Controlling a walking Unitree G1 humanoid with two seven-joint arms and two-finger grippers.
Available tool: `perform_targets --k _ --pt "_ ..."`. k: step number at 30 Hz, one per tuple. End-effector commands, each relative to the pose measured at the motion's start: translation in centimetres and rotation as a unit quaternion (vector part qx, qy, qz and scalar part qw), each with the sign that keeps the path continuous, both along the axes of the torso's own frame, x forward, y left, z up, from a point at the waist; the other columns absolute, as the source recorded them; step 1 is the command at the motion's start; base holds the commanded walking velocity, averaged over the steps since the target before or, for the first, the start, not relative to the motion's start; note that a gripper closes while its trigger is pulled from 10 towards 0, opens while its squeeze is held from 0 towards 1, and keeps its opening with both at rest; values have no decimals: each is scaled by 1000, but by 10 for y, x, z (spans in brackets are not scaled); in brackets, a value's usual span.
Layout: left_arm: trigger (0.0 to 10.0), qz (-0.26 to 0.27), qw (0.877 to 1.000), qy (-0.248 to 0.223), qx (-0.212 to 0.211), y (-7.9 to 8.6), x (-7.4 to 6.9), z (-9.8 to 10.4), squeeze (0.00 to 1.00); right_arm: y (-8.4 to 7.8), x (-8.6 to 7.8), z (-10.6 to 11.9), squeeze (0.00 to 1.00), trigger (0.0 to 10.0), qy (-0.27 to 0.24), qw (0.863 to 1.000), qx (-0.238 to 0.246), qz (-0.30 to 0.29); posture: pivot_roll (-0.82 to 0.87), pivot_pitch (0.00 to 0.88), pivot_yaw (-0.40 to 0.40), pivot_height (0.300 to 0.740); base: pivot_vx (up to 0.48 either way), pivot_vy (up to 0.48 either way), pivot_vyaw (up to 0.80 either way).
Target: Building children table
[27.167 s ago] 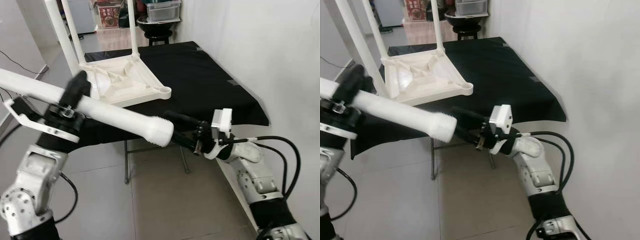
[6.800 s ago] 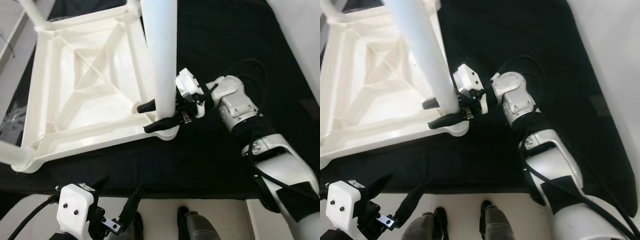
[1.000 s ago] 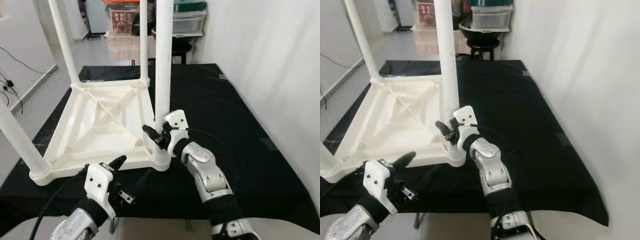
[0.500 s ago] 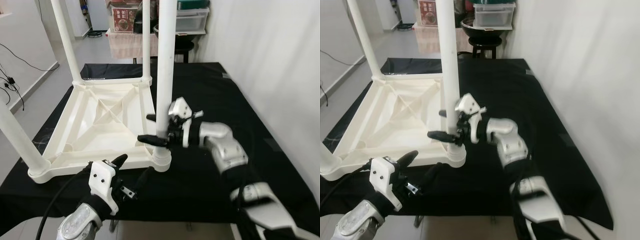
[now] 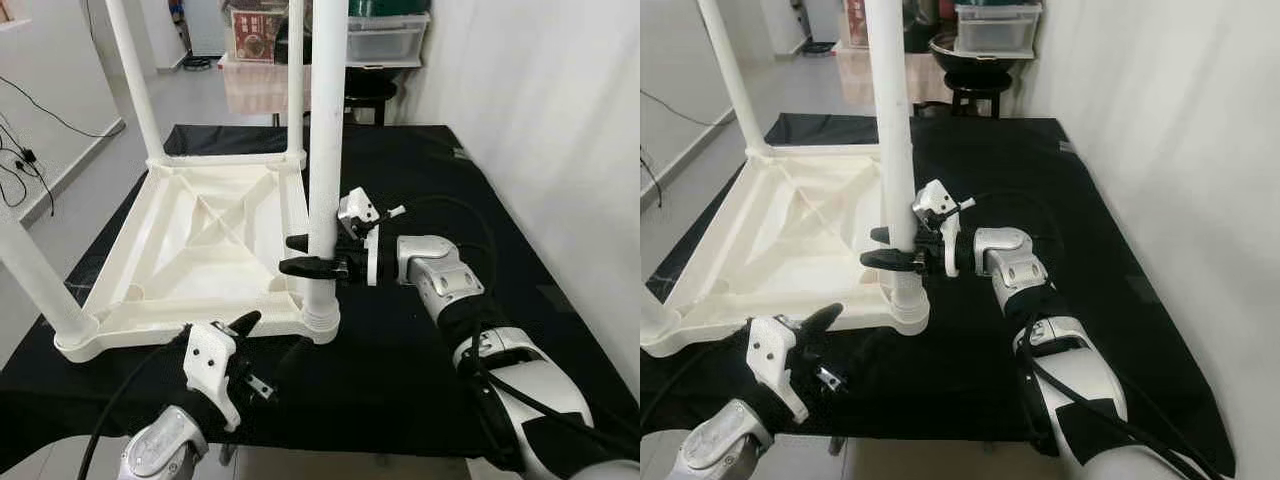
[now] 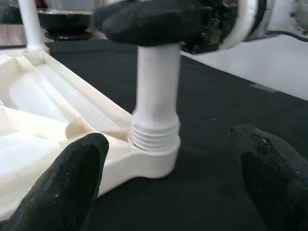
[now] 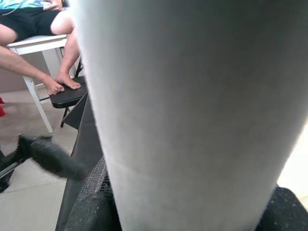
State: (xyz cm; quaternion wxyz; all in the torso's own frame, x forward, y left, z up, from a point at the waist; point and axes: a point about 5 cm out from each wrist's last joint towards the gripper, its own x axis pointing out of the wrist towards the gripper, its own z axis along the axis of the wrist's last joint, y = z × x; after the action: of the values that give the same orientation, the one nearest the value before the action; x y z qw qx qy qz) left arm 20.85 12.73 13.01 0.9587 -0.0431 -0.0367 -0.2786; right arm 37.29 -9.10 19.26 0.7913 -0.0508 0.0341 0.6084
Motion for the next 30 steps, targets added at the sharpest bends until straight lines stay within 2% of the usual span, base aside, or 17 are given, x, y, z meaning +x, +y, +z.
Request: perform_targets --k 1,4,9,10,12,13,14,15,16,19,21,22,23,24,25,28,30 --pt "10000 -8 1000 19 -5 -2 -4 -5 0 -5 0 -10 0 0 14 1000 -7 -15 11 0 -23 740 0 0 0" --pt "10000 -10 1000 25 -9 -3 -6 -7 0 -8 0 -13 0 0 16 1000 -6 -22 11 0 -23 740 0 0 0" --pt "10000 -8 999 34 -11 -7 -16 -11 0 -28 -5 -39 0 0 31 992 -37 -112 -6 0 -40 740 0 0 0" --pt "10000 -3 999 31 -8 -6 -17 -11 0 -31 -1 -56 0 0 33 953 -59 -297 -17 0 -48 740 0 0 0" --pt "10000 5 1000 29 -10 -4 -15 -11 0 -16 -41 -85 0 0 61 902 -66 -422 -23 0 -27 740 0 0 0" --pt "10000 5 1000 29 -10 -4 -15 -11 0 -16 -41 -85 0 0 61 902 -66 -422 -23 0 -27 740 0 0 0" --pt "10000 7 1000 29 -9 -3 -13 -11 0 -8 -52 -88 0 0 55 905 -66 -417 -50 0 -10 740 0 0 0" --pt "10000 8 1000 28 -8 -2 -12 -11 0 -1 -57 -88 0 0 50 918 -65 -388 -50 0 -10 740 0 0 0" --pt "10000 8 1000 28 -8 -2 -12 -11 0 -1 -57 -88 0 0 50 918 -65 -388 -50 0 -10 740 0 0 0" --pt "10000 9 999 32 -18 0 -10 -12 0 0 -47 -85 0 0 26 924 -70 -375 -32 0 -28 740 0 0 0" --pt "10000 11 999 34 -27 2 -9 -12 0 -3 -39 -86 0 0 25 918 -82 -388 -31 0 -31 740 0 0 0" --pt "10000 15 999 33 -28 2 -9 -12 0 0 -38 -84 114 10000 31 927 -67 -367 -27 0 -32 740 0 0 0" --pt "10000 15 999 33 -28 2 -9 -12 0 0 -38 -84 114 10000 31 927 -67 -367 -27 0 -32 740 0 0 0" --pt "10000 19 999 32 -30 2 -8 -12 0 1 -34 -79 1000 10000 31 933 -51 -354 -26 0 -31 740 0 0 0" --pt "10000 23 999 32 -31 3 -8 -12 0 4 -33 -73 1000 10000 28 941 -33 -336 -26 0 -31 740 0 0 0" --pt "10000 24 999 32 -32 3 -8 -12 0 6 -30 -66 1000 10000 28 946 -12 -322 -25 0 -29 740 0 0 0" --pt "10000 19 999 33 -34 2 -6 -12 0 11 -29 -44 945 10000 16 971 24 -238 -20 0 -27 740 0 0 0"
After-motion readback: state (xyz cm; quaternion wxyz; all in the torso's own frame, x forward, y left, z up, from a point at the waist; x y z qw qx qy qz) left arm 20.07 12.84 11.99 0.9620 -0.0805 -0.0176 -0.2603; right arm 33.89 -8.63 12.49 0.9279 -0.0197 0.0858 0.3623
